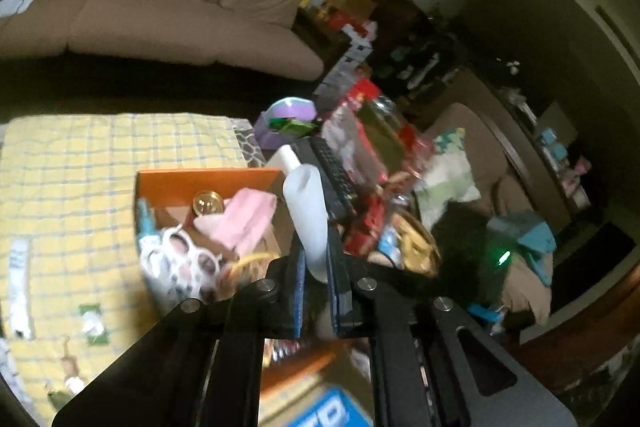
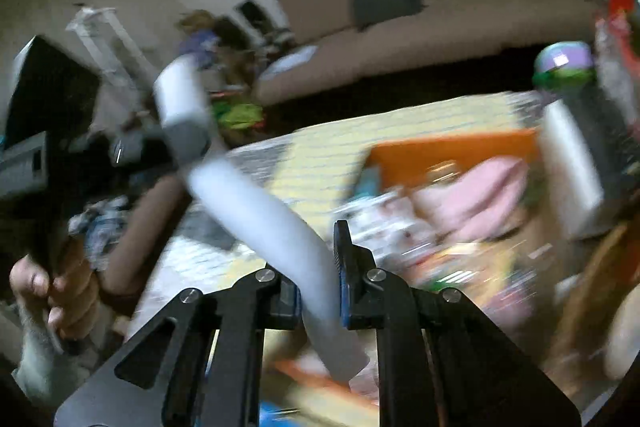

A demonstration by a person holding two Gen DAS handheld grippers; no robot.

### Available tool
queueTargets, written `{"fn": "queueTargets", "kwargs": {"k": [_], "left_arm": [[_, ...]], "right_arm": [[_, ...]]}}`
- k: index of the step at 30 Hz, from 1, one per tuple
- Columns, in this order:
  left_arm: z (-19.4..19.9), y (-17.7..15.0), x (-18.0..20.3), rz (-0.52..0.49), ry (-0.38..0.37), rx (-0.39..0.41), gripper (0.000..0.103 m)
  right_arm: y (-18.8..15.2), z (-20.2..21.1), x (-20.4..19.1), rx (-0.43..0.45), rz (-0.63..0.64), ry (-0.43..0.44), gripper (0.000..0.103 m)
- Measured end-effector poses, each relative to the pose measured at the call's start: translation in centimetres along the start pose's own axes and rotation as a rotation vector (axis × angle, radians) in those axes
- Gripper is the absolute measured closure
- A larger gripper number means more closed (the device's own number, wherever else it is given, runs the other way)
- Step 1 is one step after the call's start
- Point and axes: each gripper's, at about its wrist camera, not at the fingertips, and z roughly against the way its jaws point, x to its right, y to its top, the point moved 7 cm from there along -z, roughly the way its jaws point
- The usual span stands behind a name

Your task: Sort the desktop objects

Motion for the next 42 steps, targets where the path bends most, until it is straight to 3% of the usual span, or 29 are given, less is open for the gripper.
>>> {"fn": "queueTargets", "kwargs": {"k": [6, 8, 10, 11, 14, 16, 17, 21, 25, 28, 33, 35, 37, 42], "left_arm": [[-10.7, 0.2, -5.7, 0.141, 0.067, -0.099, 0.095], [-13.3, -0.3, -8.0, 0.184, 0.092, -0.127, 0.095], [-15.4, -0.9, -9.9, 0.218, 0.127, -0.163, 0.094], [-15.7, -1.1, -10.3, 0.226, 0.130, -0.168, 0.093], [-15.0, -1.3, -10.8, 0.186, 0.197, -0.168, 0.064], [-13.4, -0.7, -11.4, 0.154, 0.300, -0.127, 0.023], [-12.2, -0.2, -11.7, 0.139, 0.357, -0.090, 0.021], [-10.3, 0.6, -11.8, 0.167, 0.339, -0.082, 0.021], [-8.2, -0.2, -10.9, 0.168, 0.352, -0.090, 0.021], [-6.1, -0.9, -9.9, 0.159, 0.331, -0.078, 0.021], [-3.3, -2.9, -9.6, 0.130, 0.332, -0.081, 0.020], [-3.3, -3.7, -9.9, 0.089, 0.363, -0.110, 0.020], [-3.7, -4.3, -10.1, 0.057, 0.376, -0.130, 0.020], [-4.6, -5.4, -10.0, 0.029, 0.372, -0.154, 0.020]], "right_arm": [[3.5, -4.9, 7.7, -0.121, 0.042, -0.157, 0.084], [3.3, -7.7, 9.9, -0.171, 0.042, -0.224, 0.078], [2.6, -10.0, 11.7, -0.246, 0.060, -0.324, 0.061], [2.4, -10.5, 11.8, -0.267, 0.076, -0.332, 0.060], [2.3, -9.6, 10.9, -0.238, 0.102, -0.292, 0.054], [2.0, -8.5, 10.7, -0.238, 0.129, -0.321, 0.032], [1.7, -8.1, 10.6, -0.250, 0.141, -0.328, 0.026], [0.3, -6.3, 9.3, -0.289, 0.186, -0.325, 0.023], [0.7, -4.5, 8.3, -0.283, 0.215, -0.393, 0.022], [2.2, -4.7, 7.7, -0.277, 0.136, -0.366, 0.022], [3.0, -8.1, 8.4, -0.317, -0.111, -0.277, 0.018], [1.3, -10.1, 10.0, -0.447, -0.091, -0.421, 0.016], [0.0, -10.8, 10.3, -0.529, -0.033, -0.490, 0.016], [0.3, -8.0, 7.9, -0.456, 0.005, -0.376, 0.016]]}}
